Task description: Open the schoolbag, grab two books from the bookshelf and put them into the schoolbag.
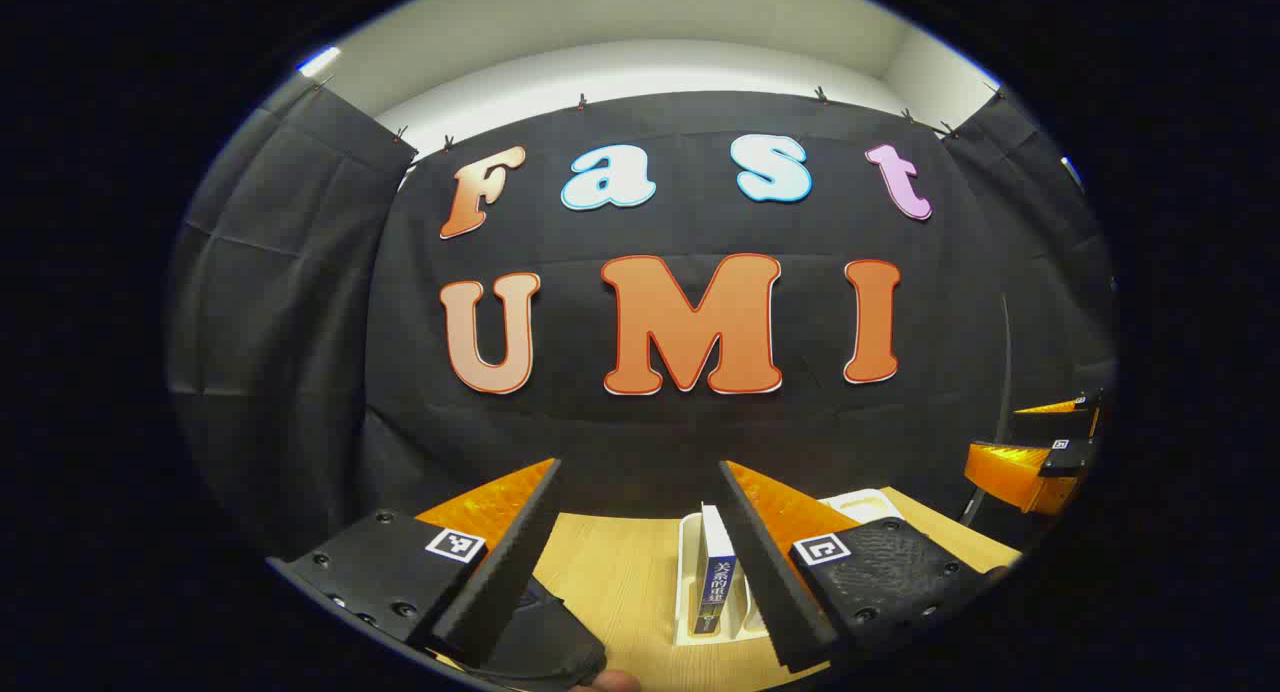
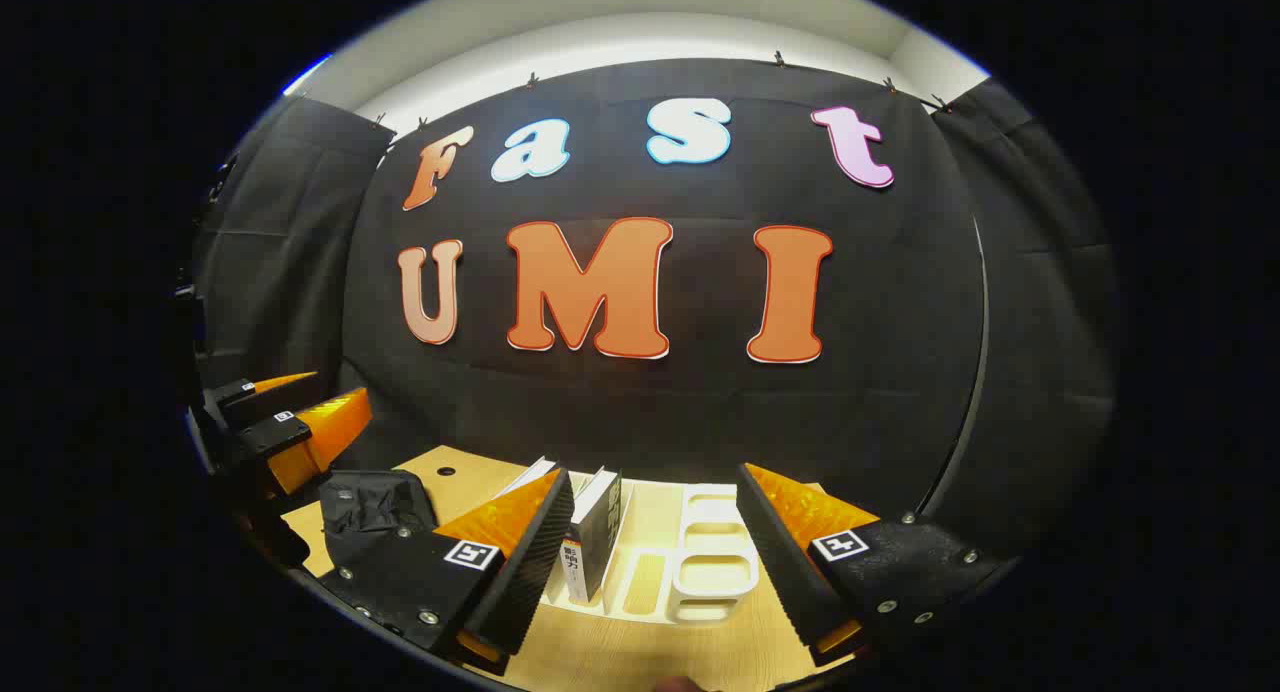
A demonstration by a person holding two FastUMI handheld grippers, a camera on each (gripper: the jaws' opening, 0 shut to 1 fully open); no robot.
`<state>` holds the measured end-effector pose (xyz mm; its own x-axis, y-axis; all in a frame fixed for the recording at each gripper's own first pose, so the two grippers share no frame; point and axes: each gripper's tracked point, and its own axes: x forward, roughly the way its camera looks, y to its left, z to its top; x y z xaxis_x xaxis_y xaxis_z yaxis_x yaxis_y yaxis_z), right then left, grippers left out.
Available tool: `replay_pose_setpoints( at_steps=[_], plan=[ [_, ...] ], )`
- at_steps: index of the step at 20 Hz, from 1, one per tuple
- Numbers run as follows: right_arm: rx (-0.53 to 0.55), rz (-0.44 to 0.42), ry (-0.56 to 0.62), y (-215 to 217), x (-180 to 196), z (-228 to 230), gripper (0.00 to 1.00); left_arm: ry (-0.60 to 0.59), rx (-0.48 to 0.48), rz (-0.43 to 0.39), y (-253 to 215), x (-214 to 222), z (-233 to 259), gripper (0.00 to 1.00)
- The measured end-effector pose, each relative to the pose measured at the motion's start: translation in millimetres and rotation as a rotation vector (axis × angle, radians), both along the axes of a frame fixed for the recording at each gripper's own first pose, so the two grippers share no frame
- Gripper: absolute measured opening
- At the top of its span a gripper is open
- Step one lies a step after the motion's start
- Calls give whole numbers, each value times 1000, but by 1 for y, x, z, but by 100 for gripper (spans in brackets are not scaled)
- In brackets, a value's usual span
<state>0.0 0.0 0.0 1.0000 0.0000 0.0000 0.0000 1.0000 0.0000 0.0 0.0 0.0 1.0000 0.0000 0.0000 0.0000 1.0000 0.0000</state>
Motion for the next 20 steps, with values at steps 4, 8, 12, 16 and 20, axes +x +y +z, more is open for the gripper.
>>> replay_pose_setpoints(
  at_steps=[4, 8, 12, 16, 20],
  plan=[
    [57, -37, 2, 14, 10, 0, 98, 57, -52, -86, -1, 13, -12, 96],
    [35, -83, -7, 19, 22, 6, 98, 75, -35, -117, 9, 29, -17, 97],
    [22, -98, -6, 25, 31, 6, 98, 88, -35, -100, 21, 43, -21, 98],
    [15, -95, -9, 32, 38, 8, 98, 59, -44, -74, 33, 48, -16, 98],
    [2, -86, 3, 35, 36, 3, 98, 64, -20, -76, 37, 46, -21, 98]
  ],
)
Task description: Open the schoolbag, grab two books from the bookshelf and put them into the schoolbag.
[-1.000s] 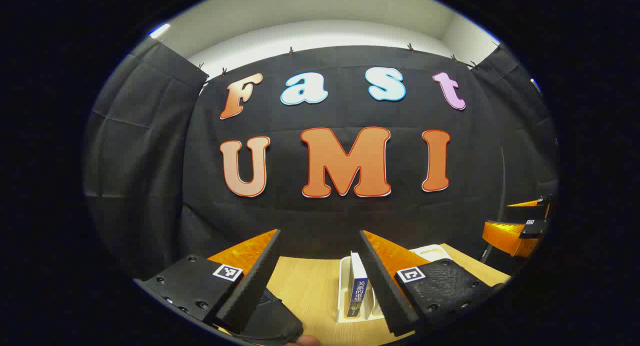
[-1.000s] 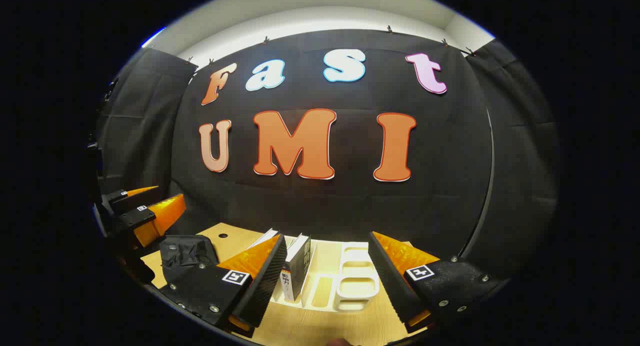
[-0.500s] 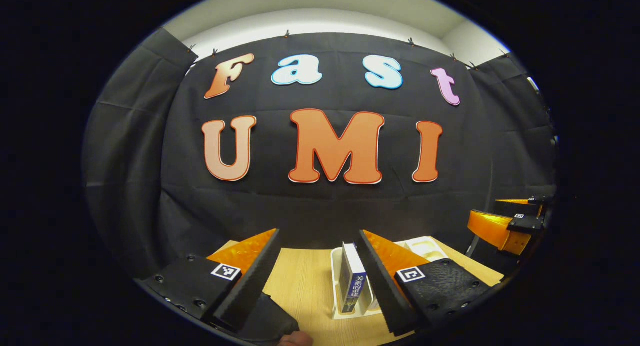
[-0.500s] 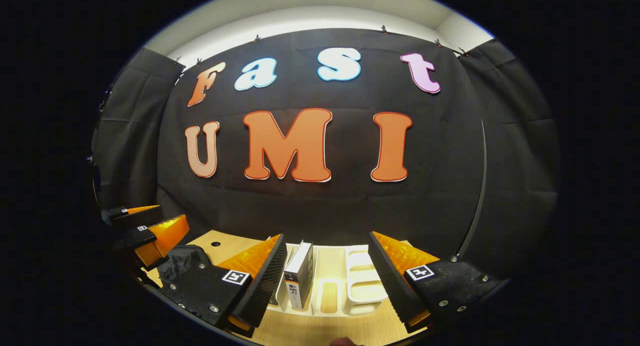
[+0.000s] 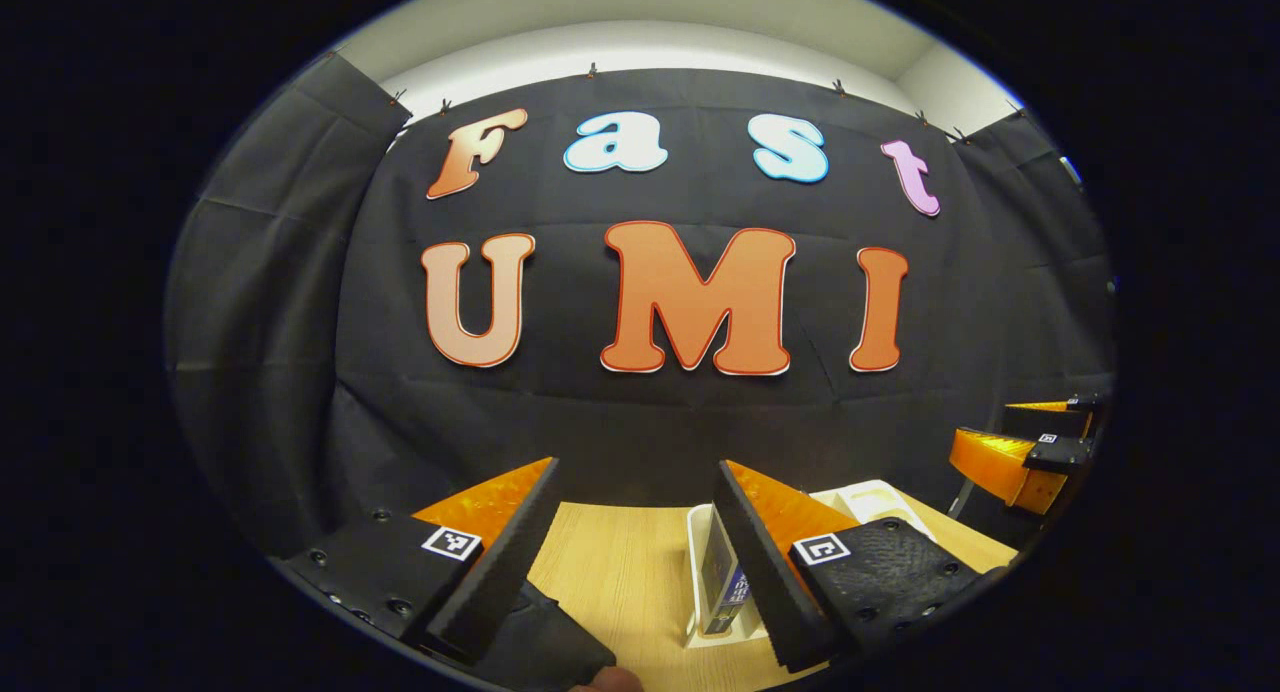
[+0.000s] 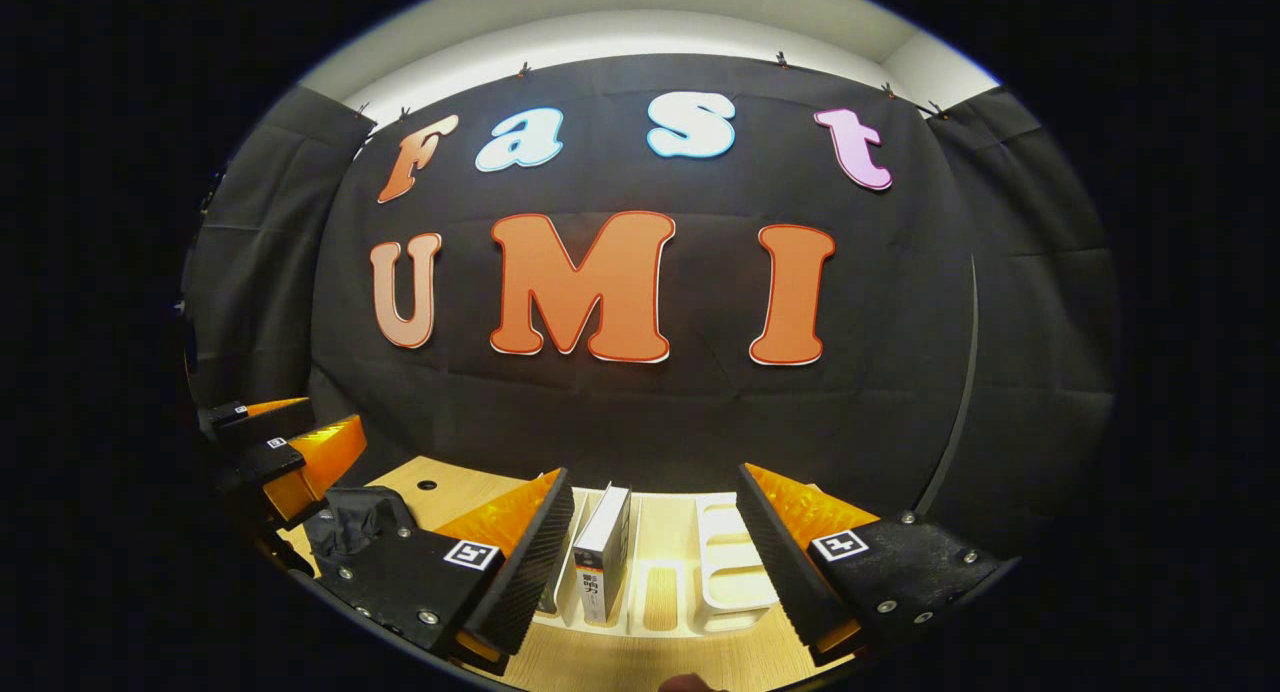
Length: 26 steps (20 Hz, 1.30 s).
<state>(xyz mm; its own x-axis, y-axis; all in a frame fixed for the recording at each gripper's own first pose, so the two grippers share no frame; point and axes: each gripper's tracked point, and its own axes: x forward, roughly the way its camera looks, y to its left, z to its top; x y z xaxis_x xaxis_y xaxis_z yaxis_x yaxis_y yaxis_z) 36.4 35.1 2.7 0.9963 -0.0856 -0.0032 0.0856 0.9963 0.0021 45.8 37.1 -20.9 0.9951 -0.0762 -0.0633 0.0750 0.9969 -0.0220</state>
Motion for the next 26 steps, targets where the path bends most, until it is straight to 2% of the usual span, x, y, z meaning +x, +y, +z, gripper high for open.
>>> replay_pose_setpoints(
  at_steps=[5, 10, 16, 22, 26],
  plan=[
    [-17, 13, 12, 0, 0, -5, 98, -1, 126, -12, -2, -11, -14, 95],
    [-33, 7, 26, -12, 0, -12, 98, 28, 313, -14, 2, -22, -48, 95],
    [-25, -21, 31, -30, 4, -17, 98, 119, 587, -45, 14, -37, -121, 98],
    [-29, -54, 45, -42, 4, -24, 98, 268, 777, -68, 42, -53, -199, 98],
    [-31, -69, 61, -46, 1, -31, 98, 352, 867, -95, 57, -65, -248, 98]
  ],
)
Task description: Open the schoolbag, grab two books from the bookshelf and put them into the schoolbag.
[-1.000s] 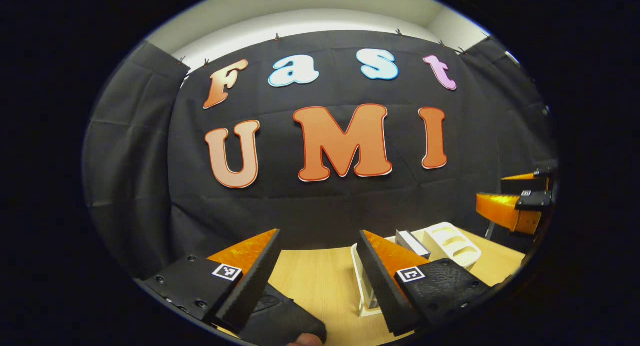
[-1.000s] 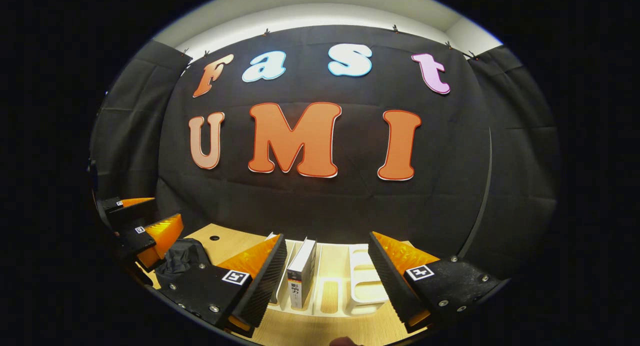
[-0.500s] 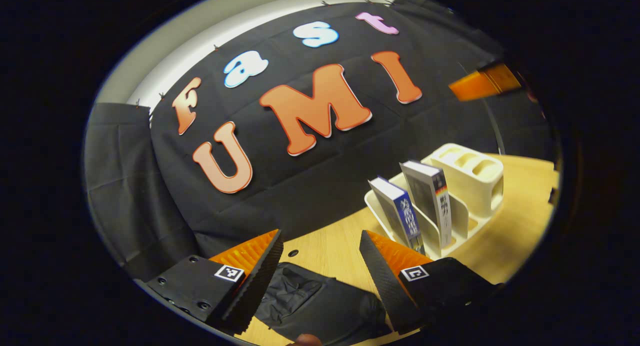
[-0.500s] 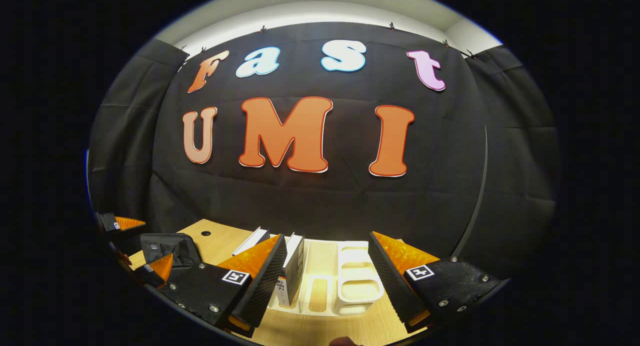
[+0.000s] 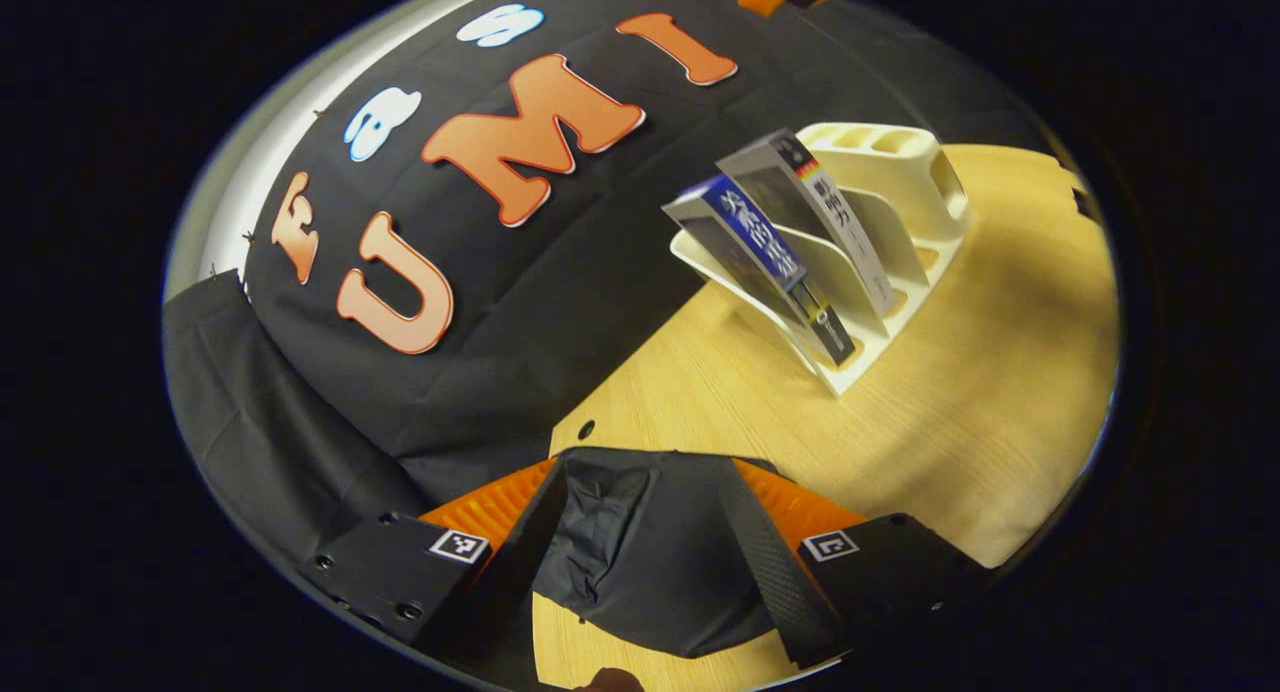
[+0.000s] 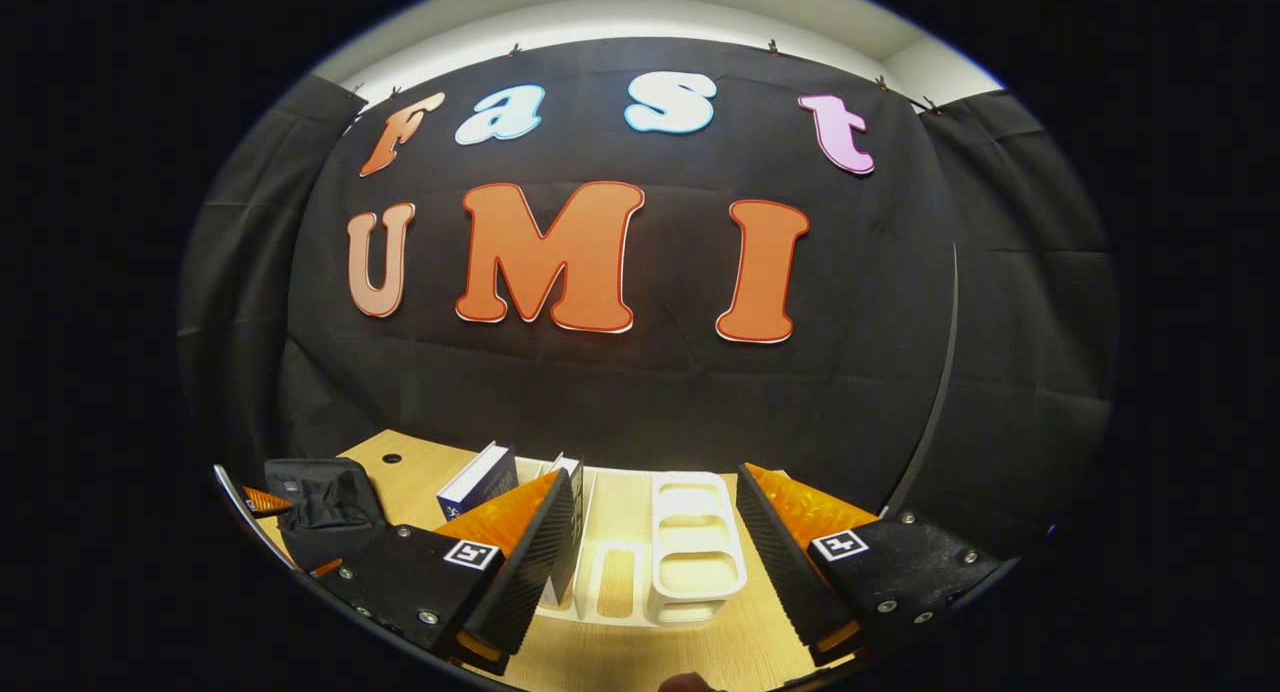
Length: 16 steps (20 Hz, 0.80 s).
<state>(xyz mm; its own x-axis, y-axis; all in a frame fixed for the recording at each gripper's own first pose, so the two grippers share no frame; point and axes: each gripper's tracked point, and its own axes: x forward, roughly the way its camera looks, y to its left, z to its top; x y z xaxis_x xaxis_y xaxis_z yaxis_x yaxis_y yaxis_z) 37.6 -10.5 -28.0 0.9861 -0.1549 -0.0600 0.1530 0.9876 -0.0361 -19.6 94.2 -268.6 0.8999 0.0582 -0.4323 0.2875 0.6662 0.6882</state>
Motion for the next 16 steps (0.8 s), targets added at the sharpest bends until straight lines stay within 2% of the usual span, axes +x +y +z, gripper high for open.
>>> replay_pose_setpoints(
  at_steps=[6, 11, 14, 16],
  plan=[
    [-4, -17, 13, -5, 0, -6, 98, 114, 109, -36, 11, -19, -55, 98],
    [1, -22, 18, -7, 1, -10, 98, 176, 167, 23, 32, -27, -87, 98],
    [7, -20, 19, -6, 0, -11, 98, 160, 213, 72, 47, -24, -93, 98],
    [10, -14, 24, -5, 1, -14, 98, 124, 244, 74, 49, -15, -91, 97]
  ],
)
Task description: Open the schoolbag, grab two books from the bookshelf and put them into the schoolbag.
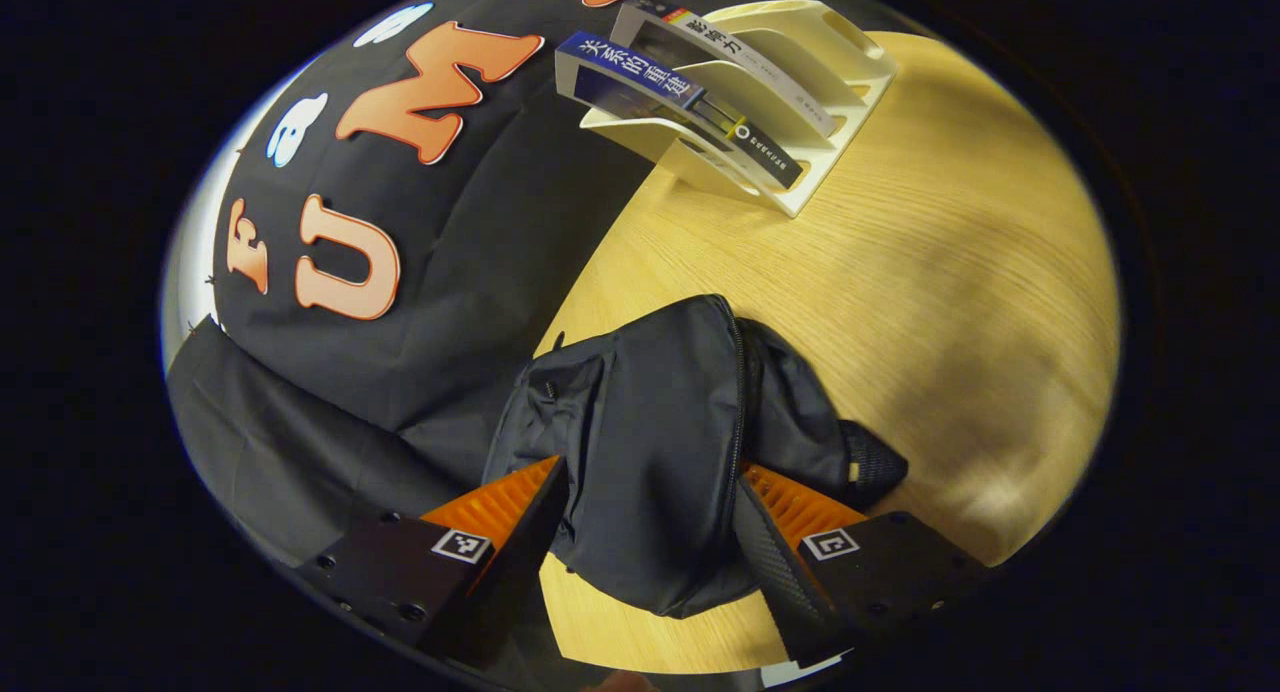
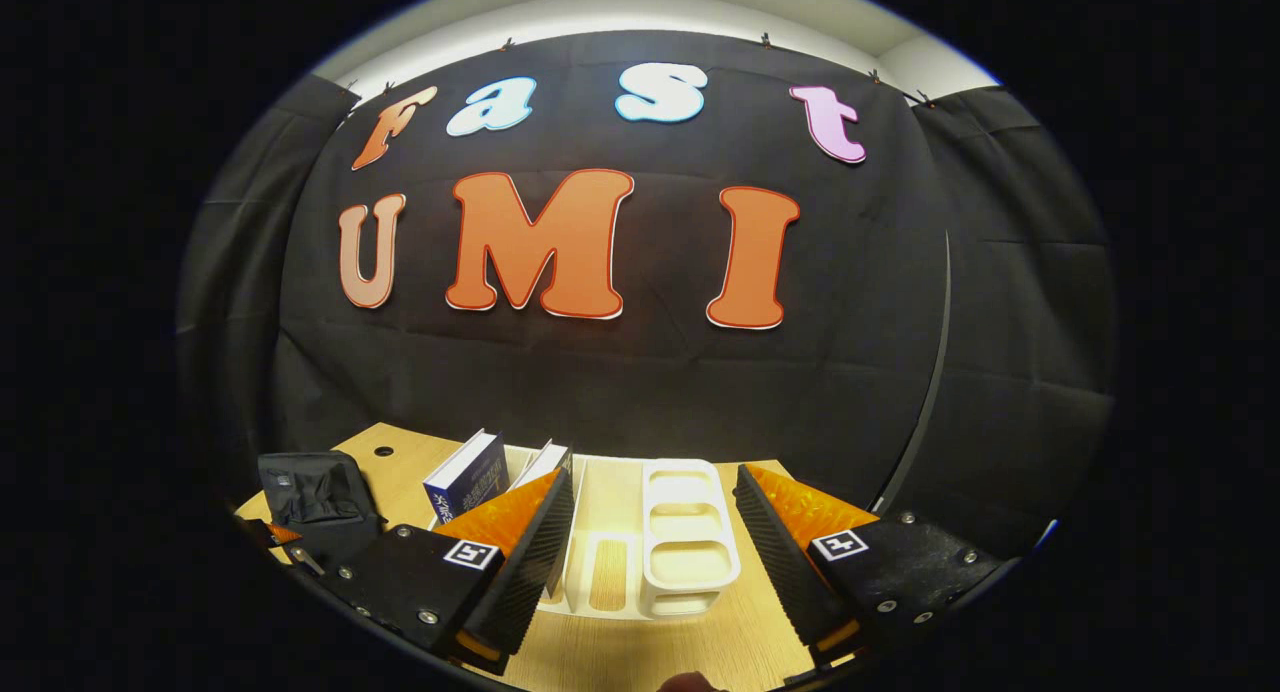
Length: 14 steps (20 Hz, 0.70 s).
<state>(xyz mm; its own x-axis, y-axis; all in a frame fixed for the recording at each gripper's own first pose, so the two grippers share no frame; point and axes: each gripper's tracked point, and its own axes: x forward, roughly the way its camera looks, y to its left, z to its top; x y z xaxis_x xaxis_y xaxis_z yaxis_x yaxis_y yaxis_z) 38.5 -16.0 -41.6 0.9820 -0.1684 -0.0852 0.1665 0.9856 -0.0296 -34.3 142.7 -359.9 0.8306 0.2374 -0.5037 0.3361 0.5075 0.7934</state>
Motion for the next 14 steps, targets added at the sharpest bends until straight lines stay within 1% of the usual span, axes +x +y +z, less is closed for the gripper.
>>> replay_pose_setpoints(
  at_steps=[2, 4, 5, 6, 8, 9, 10, 12, 13, 14],
  plan=[
    [4, 11, 3, 2, 0, -2, 98, -13, 31, 14, 5, 12, -1, 96],
    [2, 24, 5, 4, 1, -2, 98, -7, 58, 30, 11, 23, -9, 92],
    [-2, 30, 5, 5, 1, -2, 98, -2, 65, 33, 11, 28, -13, 87],
    [-4, 36, 3, 5, 1, -1, 98, -1, 72, 39, 11, 32, -17, 85],
    [-2, 49, 4, 7, 3, -2, 98, 16, 83, 47, 13, 39, -23, 75],
    [2, 61, 11, 9, 5, -4, 98, 20, 79, 56, 14, 41, -25, 65],
    [4, 74, 18, 11, 5, -4, 98, 27, 62, 61, 14, 41, -24, 65],
    [-6, 97, 33, 15, 8, -6, 98, 36, 25, 70, 14, 40, -15, 43],
    [-13, 116, 40, 20, 9, -7, 98, 49, 5, 74, 15, 39, -11, 22],
    [-23, 129, 51, 24, 11, -9, 98, 64, -18, 76, 16, 38, -7, 19]
  ],
)
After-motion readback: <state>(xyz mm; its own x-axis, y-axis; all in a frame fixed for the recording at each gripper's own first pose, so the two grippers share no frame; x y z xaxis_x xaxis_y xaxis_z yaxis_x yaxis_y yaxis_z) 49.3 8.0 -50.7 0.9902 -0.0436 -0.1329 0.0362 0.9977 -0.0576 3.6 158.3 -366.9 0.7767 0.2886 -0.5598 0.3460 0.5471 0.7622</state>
